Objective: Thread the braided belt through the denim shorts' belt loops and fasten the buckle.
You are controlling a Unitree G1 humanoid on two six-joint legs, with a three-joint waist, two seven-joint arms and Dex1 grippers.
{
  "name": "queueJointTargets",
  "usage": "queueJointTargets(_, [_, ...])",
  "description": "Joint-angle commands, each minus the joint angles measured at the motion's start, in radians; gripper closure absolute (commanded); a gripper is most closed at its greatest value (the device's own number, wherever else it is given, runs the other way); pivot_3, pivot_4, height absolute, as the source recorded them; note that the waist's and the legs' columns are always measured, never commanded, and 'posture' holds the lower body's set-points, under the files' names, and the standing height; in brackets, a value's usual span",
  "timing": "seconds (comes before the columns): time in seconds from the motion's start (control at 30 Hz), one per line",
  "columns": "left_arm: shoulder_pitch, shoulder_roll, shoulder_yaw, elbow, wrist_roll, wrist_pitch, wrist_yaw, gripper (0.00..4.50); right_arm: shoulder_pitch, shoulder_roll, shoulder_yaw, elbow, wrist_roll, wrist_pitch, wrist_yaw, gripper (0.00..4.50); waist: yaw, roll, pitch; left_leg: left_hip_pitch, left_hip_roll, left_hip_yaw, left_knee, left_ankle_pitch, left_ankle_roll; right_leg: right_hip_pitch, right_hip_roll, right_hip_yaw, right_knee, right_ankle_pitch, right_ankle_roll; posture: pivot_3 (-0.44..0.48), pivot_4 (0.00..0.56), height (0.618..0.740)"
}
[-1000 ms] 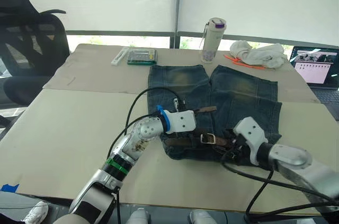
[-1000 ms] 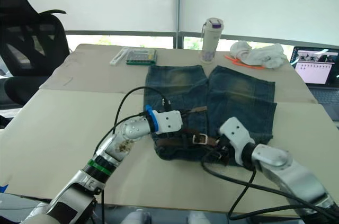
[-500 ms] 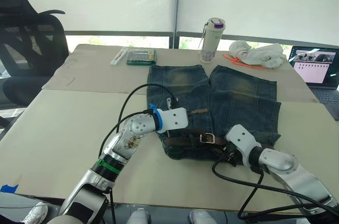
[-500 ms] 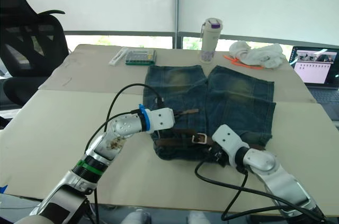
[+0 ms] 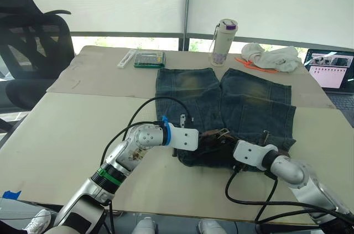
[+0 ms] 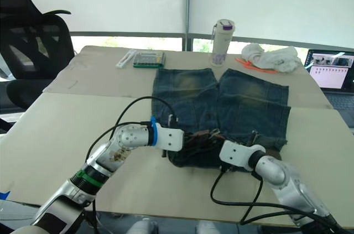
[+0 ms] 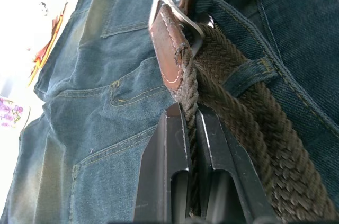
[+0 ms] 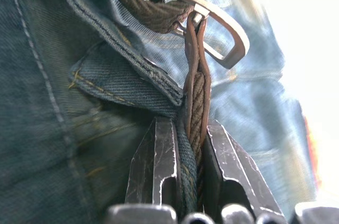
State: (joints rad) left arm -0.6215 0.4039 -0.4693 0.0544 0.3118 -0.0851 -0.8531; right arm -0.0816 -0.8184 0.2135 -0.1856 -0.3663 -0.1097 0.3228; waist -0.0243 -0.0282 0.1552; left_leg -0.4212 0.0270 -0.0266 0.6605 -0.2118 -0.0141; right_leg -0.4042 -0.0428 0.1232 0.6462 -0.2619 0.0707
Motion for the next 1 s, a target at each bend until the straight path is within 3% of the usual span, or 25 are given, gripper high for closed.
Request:
queueJointTargets(0.03, [-0.019, -0.015, -0.004, -0.026, 0.007, 0.007, 0.003, 4.50, -0.020, 0.016, -0.008, 0.029, -0.099, -0.182, -0.120, 4.39, 0.000, 0.000, 0.000, 0.000, 0.000, 0.000, 0.000, 0.000, 0.000, 0.000, 0.000, 0.000, 0.000, 0.000, 0.000, 0.000, 0.150, 0.737])
queueJointTargets(0.37, [-0.034, -0.009, -0.010, -0.009, 0.028, 0.007, 0.003, 4.50, -0.026, 0.046, -0.043, 0.099, -0.169, -0.291, -0.185, 4.39, -0.005, 0.000, 0.000, 0.001, 0.000, 0.000, 0.000, 0.000, 0.000, 0.000, 0.000, 0.000, 0.001, 0.000, 0.000, 0.000, 0.150, 0.737])
queueJointTargets(0.63, [-0.074, 0.030, -0.050, 0.043, 0.120, -0.094, 0.012, 4.50, -0.026, 0.061, -0.059, 0.113, -0.182, -0.318, -0.184, 4.39, -0.010, 0.000, 0.000, 0.001, 0.000, 0.000, 0.000, 0.000, 0.000, 0.001, 0.000, 0.001, 0.001, 0.000, 0.000, 0.000, 0.150, 0.737])
queueJointTargets(1.0, [-0.114, -0.090, -0.042, 0.135, 0.127, -0.095, 0.096, 4.50, -0.043, 0.101, -0.039, 0.105, -0.214, -0.358, -0.186, 4.39, -0.012, 0.000, 0.000, 0.001, 0.000, 0.000, 0.000, 0.000, 0.000, 0.001, 0.000, 0.001, 0.001, 0.000, 0.000, 0.000, 0.150, 0.737])
